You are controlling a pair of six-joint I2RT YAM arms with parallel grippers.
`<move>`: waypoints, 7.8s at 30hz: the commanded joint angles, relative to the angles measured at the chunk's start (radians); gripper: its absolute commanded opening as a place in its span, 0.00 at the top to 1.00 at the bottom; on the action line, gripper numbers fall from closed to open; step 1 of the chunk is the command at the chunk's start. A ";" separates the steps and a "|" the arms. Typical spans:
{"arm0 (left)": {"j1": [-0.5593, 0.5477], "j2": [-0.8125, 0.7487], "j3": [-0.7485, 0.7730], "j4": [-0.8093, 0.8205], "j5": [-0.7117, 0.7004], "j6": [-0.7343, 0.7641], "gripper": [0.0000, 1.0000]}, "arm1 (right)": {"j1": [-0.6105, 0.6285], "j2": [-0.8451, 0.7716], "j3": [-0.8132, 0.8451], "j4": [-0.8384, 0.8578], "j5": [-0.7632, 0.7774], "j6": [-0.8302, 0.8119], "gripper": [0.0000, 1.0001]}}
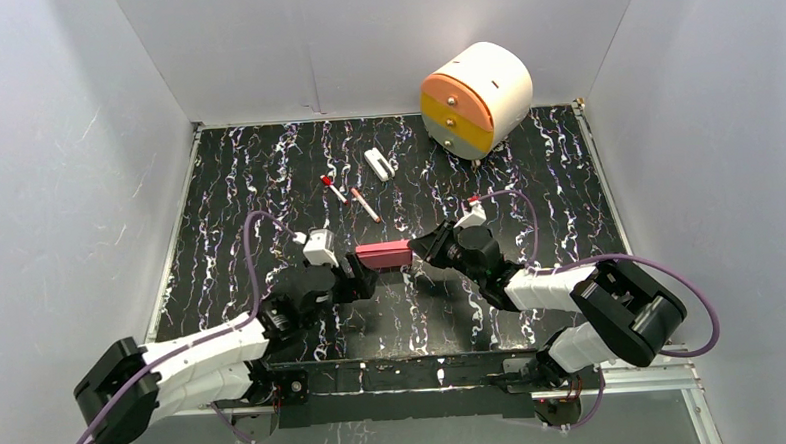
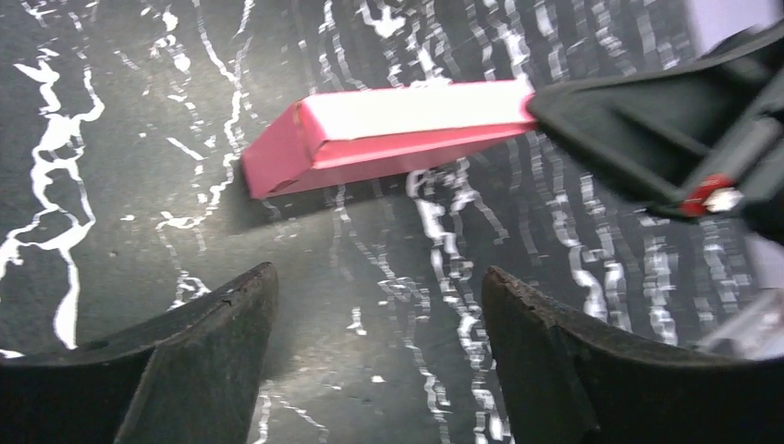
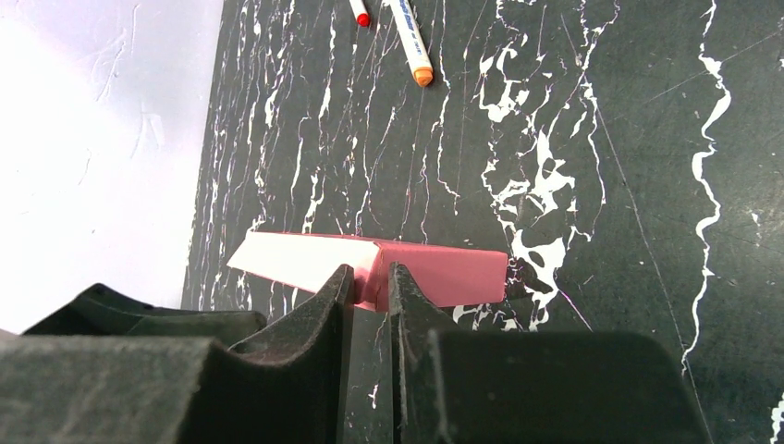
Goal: Fold the paper box
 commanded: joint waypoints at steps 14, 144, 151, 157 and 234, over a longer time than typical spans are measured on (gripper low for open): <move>0.476 0.017 -0.083 0.308 0.576 -0.300 0.25 | 0.011 0.050 -0.006 -0.198 -0.010 -0.078 0.77; 0.592 0.406 0.021 0.300 0.729 -0.156 0.82 | -0.205 0.143 0.072 -0.155 -0.542 -0.311 0.73; 0.591 0.342 0.067 0.209 0.693 -0.130 0.78 | -0.207 -0.091 0.224 -0.458 -0.481 -0.535 0.37; 0.592 0.328 0.080 0.183 0.682 -0.117 0.78 | -0.194 -0.075 0.393 -0.622 -0.561 -0.838 0.18; 0.593 -0.838 0.330 -0.824 0.156 0.312 0.14 | 0.409 0.135 0.546 -0.811 -0.179 -1.721 0.46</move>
